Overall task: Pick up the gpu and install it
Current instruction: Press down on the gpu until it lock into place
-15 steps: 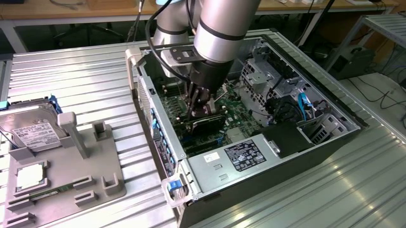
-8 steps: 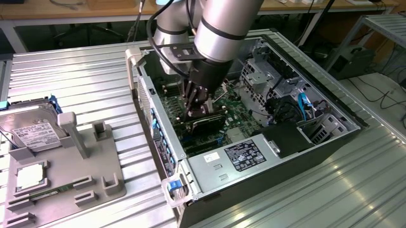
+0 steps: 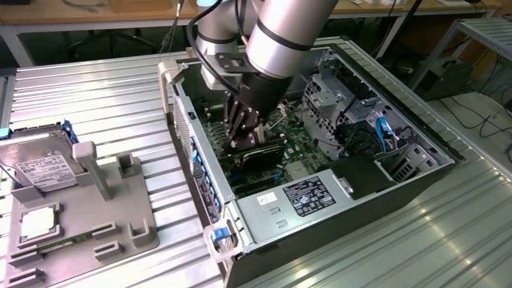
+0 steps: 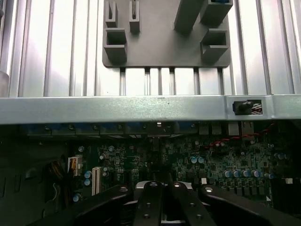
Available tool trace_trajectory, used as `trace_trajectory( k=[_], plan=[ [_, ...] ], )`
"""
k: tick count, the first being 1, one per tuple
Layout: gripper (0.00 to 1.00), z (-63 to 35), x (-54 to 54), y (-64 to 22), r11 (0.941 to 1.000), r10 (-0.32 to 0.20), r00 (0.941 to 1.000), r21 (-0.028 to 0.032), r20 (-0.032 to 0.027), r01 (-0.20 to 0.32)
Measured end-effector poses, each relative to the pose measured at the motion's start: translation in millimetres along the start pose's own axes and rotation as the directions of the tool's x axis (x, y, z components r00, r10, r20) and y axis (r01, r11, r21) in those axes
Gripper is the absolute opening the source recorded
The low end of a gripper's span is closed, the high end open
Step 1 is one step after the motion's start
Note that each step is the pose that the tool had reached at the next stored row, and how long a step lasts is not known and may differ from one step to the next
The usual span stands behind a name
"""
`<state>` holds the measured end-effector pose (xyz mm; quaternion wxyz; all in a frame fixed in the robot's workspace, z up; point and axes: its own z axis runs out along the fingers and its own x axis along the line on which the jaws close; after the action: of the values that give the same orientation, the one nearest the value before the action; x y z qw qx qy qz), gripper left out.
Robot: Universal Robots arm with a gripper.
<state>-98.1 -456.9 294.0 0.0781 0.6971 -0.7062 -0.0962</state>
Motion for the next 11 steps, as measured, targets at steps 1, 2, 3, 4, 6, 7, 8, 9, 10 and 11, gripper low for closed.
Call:
trace_trajectory(
  k=[1, 2, 3, 4, 6, 7, 8, 9, 10, 11],
  plan=[
    [0.11, 0.0, -0.1, 0.0, 1.0, 0.0, 1.0, -0.0083, -0.0001, 0.0],
    [0.11, 0.0, -0.1, 0.1, 0.9999, 0.0, 1.0, -0.015, -0.0002, 0.0],
    [0.11, 0.0, -0.1, 0.3, 0.9998, 0.001, 1.0, -0.0189, -0.0005, -0.001],
    [0.11, 0.2, -0.2, 0.2, 0.9997, 0.001, 1.0, -0.0227, -0.0009, -0.001],
    [0.11, 0.4, -0.3, 0.2, 0.9994, 0.001, 1.0, -0.0339, -0.0023, -0.001],
    [0.11, 0.5, -0.3, 0.4, 0.9992, 0.001, 1.0, -0.0404, -0.0023, -0.002],
    [0.11, 0.5, -0.3, 0.7, 0.9989, 0.002, 1.0, -0.0466, -0.0024, -0.002],
    [0.11, 0.6, -0.3, 0.9, 0.9986, 0.002, 1.0, -0.0534, -0.0024, -0.002],
    [0.11, 0.6, -0.3, 1.0, 0.9982, 0.002, 1.0, -0.0604, -0.0026, -0.002],
    [0.11, 0.6, -0.3, 1.0, 0.9976, 0.002, 1.0, -0.0687, -0.0027, -0.002]
  ],
)
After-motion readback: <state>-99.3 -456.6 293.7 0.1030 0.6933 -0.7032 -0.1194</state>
